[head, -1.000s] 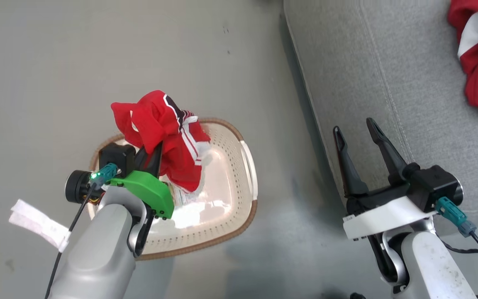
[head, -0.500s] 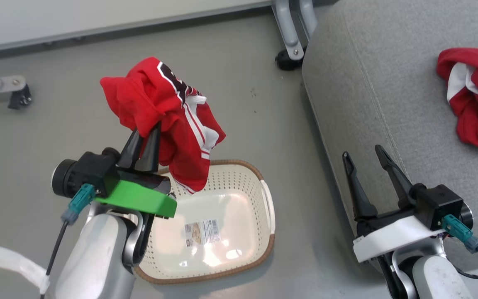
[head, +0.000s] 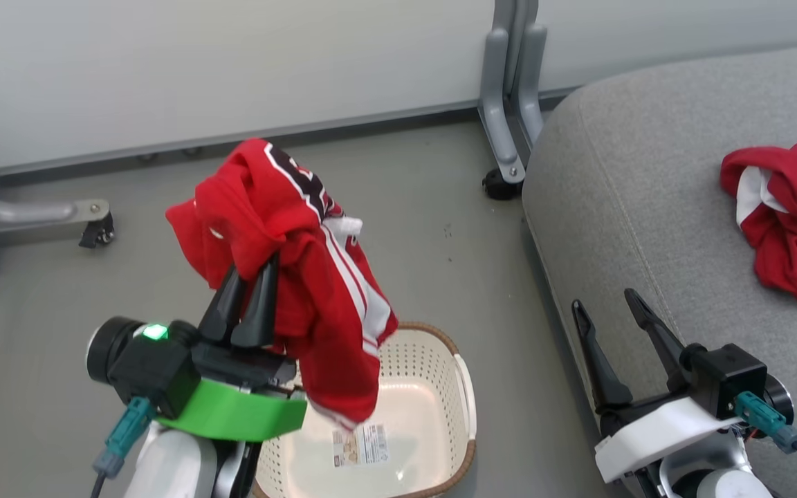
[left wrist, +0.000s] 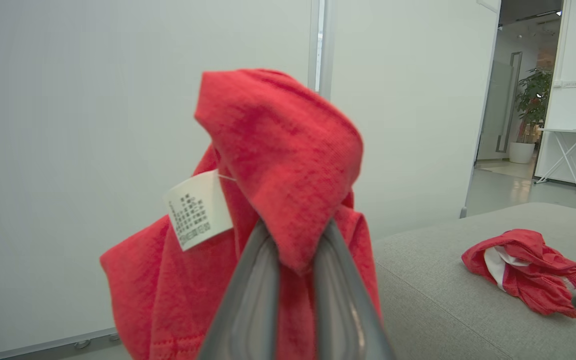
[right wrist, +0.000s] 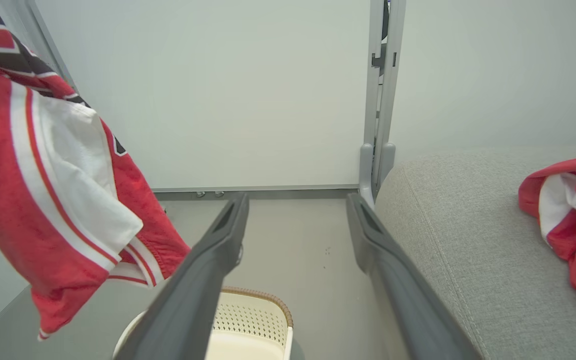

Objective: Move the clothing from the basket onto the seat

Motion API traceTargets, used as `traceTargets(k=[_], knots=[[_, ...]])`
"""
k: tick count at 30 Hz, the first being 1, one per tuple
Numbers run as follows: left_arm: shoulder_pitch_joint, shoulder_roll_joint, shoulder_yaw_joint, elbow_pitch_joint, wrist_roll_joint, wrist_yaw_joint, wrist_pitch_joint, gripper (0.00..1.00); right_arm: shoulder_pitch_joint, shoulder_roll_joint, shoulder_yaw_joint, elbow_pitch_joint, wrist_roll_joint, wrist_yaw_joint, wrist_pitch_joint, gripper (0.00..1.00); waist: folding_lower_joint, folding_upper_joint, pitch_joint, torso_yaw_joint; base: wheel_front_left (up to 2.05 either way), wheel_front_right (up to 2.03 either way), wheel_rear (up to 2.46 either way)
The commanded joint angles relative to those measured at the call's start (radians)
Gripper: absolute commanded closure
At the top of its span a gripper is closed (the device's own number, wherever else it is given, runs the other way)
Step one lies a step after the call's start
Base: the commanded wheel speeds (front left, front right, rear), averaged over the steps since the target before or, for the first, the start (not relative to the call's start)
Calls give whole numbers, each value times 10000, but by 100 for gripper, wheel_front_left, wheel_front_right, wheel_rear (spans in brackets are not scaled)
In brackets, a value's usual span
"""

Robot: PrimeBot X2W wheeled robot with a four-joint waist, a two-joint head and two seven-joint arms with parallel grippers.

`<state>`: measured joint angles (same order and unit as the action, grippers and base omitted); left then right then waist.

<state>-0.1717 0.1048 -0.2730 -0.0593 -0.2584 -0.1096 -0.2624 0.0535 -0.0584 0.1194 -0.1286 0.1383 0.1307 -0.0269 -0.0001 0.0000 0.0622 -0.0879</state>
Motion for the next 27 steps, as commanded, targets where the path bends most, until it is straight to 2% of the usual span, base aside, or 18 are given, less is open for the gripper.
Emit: traceTargets(k=[1, 13, 27], knots=[[311, -51, 23, -119, 36, -30, -34, 100, 231, -34, -9, -83, -34, -1, 68, 0, 1, 0, -462, 99, 0, 0, 0], [1386, -159, -69, -408, 207, 6, -33, 100, 872, 15, 61, -433, 41, 1, 397, 0, 1, 0, -876, 148, 0, 0, 0], [1334, -230, -104, -303, 190, -54, -33, 100, 861, 33, 112, -418, 102, 1, 437, 0, 1, 0, -833, 200, 0, 0, 0]])
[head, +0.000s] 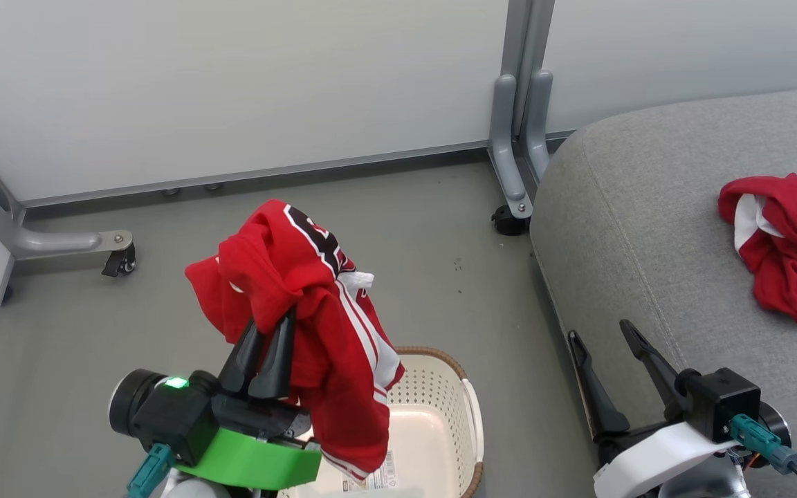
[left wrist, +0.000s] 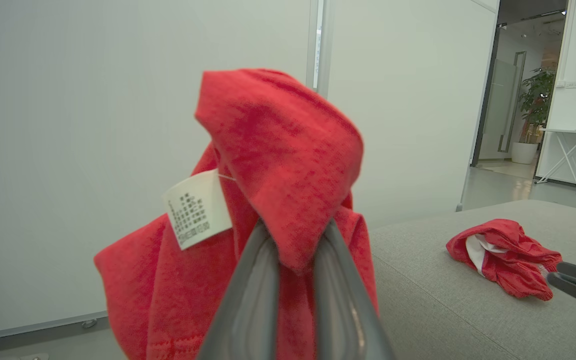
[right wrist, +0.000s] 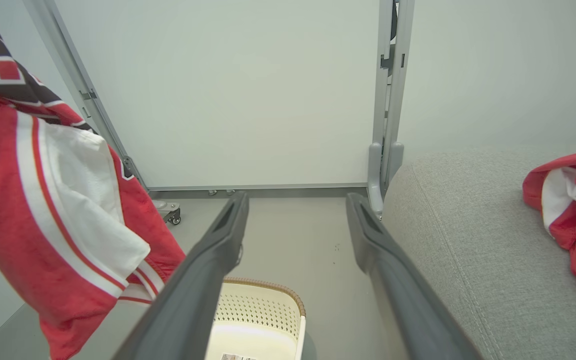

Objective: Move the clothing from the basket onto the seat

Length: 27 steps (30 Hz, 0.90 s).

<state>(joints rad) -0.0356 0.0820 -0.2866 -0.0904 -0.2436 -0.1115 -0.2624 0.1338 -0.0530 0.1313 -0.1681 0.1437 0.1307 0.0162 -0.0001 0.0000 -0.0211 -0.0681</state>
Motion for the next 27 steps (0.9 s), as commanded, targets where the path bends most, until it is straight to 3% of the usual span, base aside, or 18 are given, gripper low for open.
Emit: traceTargets(k=[1, 10, 20, 27], knots=[[-43, -8, 27, 9, 39, -42, -33, 100, 42, -20, 10, -11, 49, 1, 17, 0, 1, 0, 7, 6, 0, 0, 0], [-233, -54, -27, -109, 79, -76, -33, 100, -472, -198, 1003, 321, 425, 1, 192, 0, 1, 0, 96, 181, 0, 0, 0], [-559, -91, -482, -168, 127, -141, -33, 100, -2618, -466, 4487, 1801, 1949, 1, 122, 0, 1, 0, 335, 630, 0, 0, 0], [-732, -110, -842, -135, 52, -180, -33, 100, -4287, -212, 5800, 3337, 2635, 1, -441, 0, 1, 0, 457, 958, 0, 0, 0]])
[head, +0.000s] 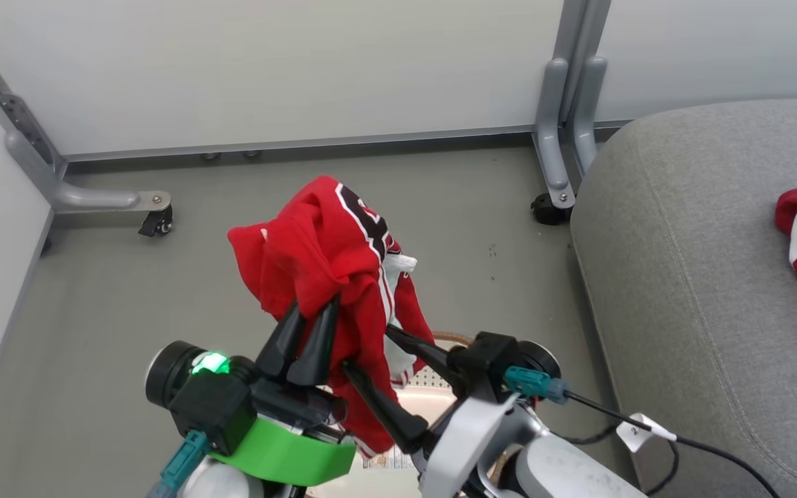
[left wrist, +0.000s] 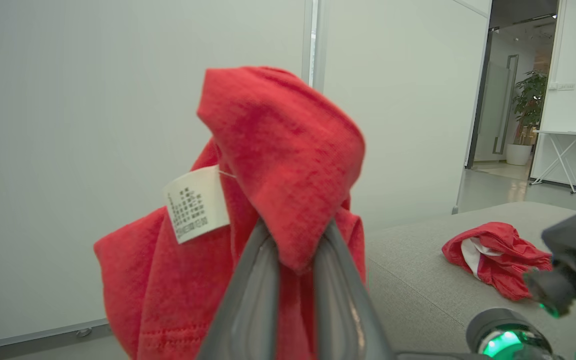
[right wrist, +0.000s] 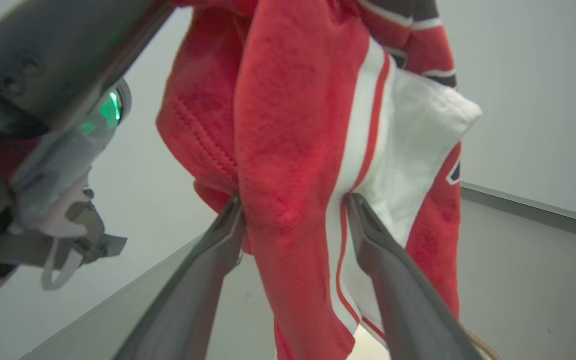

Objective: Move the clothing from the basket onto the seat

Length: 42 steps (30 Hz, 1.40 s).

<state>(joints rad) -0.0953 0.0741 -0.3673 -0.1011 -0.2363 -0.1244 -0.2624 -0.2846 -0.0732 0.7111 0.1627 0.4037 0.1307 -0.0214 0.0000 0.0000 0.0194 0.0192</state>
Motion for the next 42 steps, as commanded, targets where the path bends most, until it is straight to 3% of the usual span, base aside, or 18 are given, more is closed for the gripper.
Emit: traceTargets(k=[1, 8, 9, 11, 36, 37, 38, 39, 42], knots=[[-168, -34, -82, -22, -27, -57, -33, 100, -332, 39, 137, 263, 134, 1, -190, 0, 0, 0, 69, 136, 0, 0, 0], [-222, -23, -288, 13, -70, -59, -33, 100, -1659, 177, 1008, 1590, 690, 1, -898, 0, 0, 0, 156, 329, 0, 0, 0], [-221, -22, -295, 19, -73, -61, -33, 100, -1767, 188, 1059, 1700, 735, 1, -964, 26, 0, 0, 158, 336, 0, 0, 0], [-225, -21, -297, 19, -88, -63, -33, 100, -1990, 204, 1186, 1888, 871, 1, -1098, 100, 0, 0, 165, 344, 0, 0, 0], [-138, 20, -196, 132, -69, -78, -33, 100, -2820, 222, 1967, 2897, 1773, 1, -1927, 100, 0, 0, 196, 267, 0, 0, 0], [-141, 17, -195, 161, -108, -75, -33, 74, -2839, 223, 1953, 2922, 1775, 1, -1948, 100, 0, 0, 200, 270, 0, 0, 0], [-126, 16, -177, 224, -118, -63, -33, 26, -2862, 223, 1925, 2950, 1753, 1, -1955, 100, 0, 0, 201, 272, 0, 0, 0], [-78, 19, -195, 350, -173, -55, 22, 0, -2900, 222, 1877, 2987, 1723, 1, -1978, 100, 0, 0, 200, 277, 0, 0, 0], [-67, 95, -233, 428, -247, -58, 20, 0, -2962, 222, 1770, 3075, 1665, 1, -2040, 100, 0, 0, 161, 289, 0, 0, 0]])
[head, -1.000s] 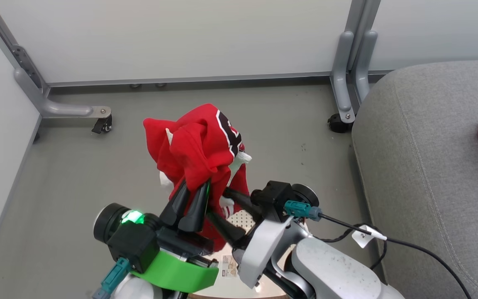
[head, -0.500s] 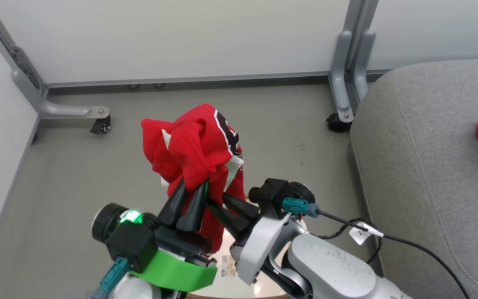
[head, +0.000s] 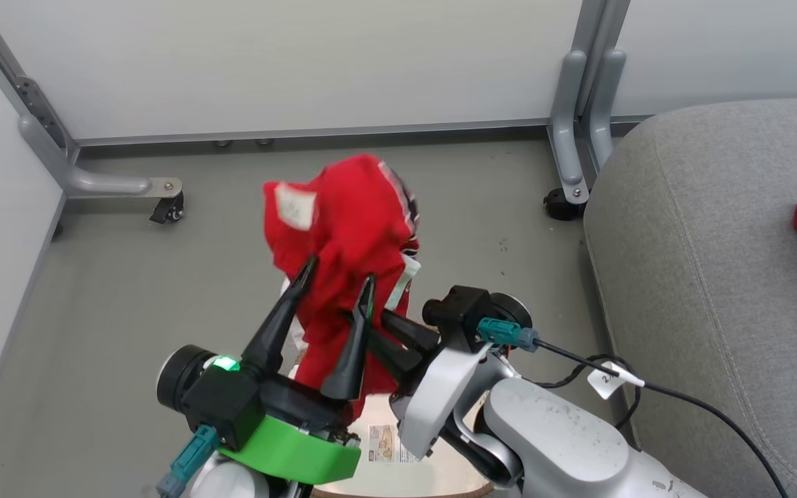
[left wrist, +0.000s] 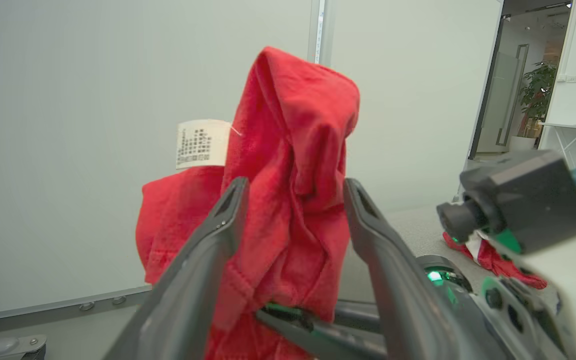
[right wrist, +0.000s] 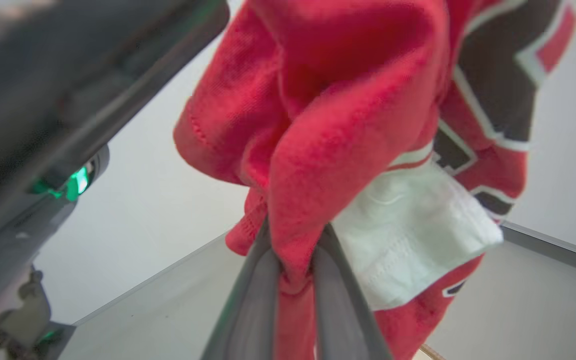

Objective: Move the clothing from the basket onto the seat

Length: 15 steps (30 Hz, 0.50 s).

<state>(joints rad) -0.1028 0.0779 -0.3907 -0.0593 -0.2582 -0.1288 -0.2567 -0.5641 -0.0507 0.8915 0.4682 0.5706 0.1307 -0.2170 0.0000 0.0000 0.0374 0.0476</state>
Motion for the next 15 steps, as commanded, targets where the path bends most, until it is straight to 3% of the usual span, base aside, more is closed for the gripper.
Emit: traceTargets(k=[1, 15], knots=[[60, 115, -27, 29, -52, -14, -39, 0, -173, 1, -68, 57, -21, 1, -90, 100, 0, 0, -40, 12, 0, 0, 0], [1022, 1240, -610, -27, 214, -23, 922, 0, -209, -60, -556, 543, -368, 1, -252, 100, 0, 0, -72, 96, 0, 0, 0]])
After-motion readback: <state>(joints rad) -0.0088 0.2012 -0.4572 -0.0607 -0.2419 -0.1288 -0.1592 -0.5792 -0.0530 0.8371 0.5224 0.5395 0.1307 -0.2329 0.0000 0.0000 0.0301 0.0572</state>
